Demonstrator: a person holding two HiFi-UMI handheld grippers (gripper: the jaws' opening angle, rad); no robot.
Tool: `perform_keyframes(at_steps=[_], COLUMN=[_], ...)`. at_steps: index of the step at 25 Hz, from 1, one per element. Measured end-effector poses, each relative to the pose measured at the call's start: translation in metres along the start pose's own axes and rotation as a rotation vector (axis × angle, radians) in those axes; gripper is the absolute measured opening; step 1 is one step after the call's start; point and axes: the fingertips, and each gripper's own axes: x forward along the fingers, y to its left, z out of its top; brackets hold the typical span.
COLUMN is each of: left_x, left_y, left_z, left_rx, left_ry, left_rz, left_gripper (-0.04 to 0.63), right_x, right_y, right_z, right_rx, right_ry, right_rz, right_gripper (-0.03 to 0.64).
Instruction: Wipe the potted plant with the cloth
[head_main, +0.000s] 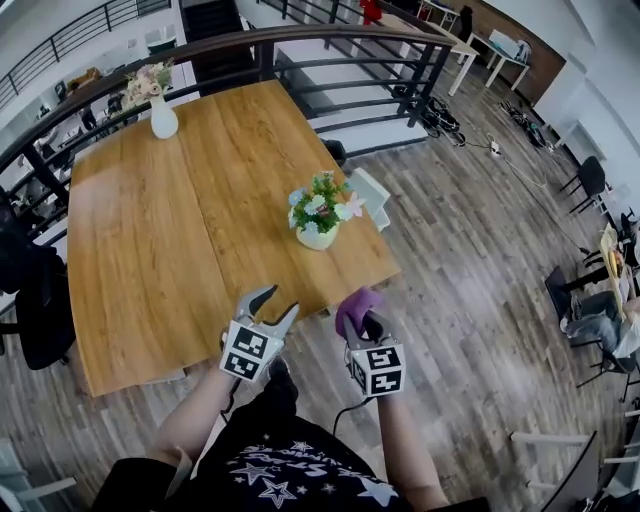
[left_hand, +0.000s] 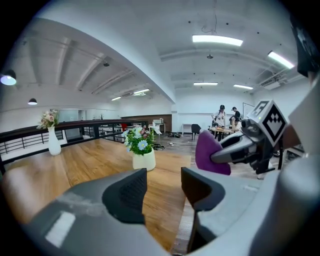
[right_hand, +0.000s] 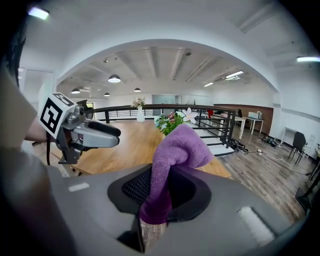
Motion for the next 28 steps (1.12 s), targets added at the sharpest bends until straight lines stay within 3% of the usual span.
perform_keyframes(at_steps=[10, 18, 28], left_x=[-0.093, -0.164, -0.219], left_y=[-0.052, -0.082, -0.074], left_z=[-0.010, -0.008, -0.030], left_rx=[0.025, 0.051, 0.049], left_ry=[-0.039, -0.072, -0.080], left_rz=[0.044, 0.104, 0.107], left_gripper=[0.183, 0.098, 0.051], right_x=[-0.080, -0.131, -0.146], right_y=[0.057, 0.097, 0.140], right_z=[-0.019, -0.025, -0.033], right_rx=[-0.019, -0.079, -0.030], right_ry=[-0.021, -0.047, -0.077], right_rz=[0.011, 0.019, 0.017], right_gripper=[0.083, 0.083, 0.083])
